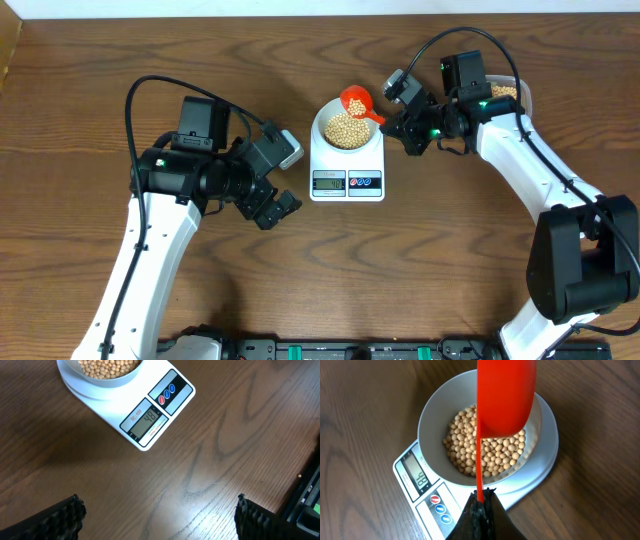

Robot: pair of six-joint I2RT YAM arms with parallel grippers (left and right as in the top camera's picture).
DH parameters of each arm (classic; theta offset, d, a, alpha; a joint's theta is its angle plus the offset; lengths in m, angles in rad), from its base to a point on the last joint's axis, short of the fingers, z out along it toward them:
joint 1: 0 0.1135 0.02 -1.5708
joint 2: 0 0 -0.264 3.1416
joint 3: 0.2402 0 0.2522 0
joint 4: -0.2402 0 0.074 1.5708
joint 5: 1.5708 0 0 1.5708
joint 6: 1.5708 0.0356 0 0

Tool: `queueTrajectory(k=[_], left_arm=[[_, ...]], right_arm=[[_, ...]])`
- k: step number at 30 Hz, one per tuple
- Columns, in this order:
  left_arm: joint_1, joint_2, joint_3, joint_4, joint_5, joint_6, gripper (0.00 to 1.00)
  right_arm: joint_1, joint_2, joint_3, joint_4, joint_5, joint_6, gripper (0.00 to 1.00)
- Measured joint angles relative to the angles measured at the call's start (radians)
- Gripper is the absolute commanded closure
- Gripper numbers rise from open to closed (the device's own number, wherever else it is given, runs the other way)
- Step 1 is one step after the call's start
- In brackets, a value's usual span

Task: Scoop item into bowl and weigh 50g on scale
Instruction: 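Tilt the red scoop over the bowl, trickling soybeans in slowly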

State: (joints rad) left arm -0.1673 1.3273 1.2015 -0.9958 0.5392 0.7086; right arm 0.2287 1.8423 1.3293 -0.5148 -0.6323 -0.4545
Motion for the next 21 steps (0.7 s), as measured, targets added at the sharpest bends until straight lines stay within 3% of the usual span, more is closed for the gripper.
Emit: queueTrajectory(k=[21], left_arm=[[0.000, 0.000, 0.000, 0.000, 0.000, 0.000, 0.02]], right_arm=[[0.000, 0.000, 0.000, -0.003, -0.013, 0.002, 0.99]])
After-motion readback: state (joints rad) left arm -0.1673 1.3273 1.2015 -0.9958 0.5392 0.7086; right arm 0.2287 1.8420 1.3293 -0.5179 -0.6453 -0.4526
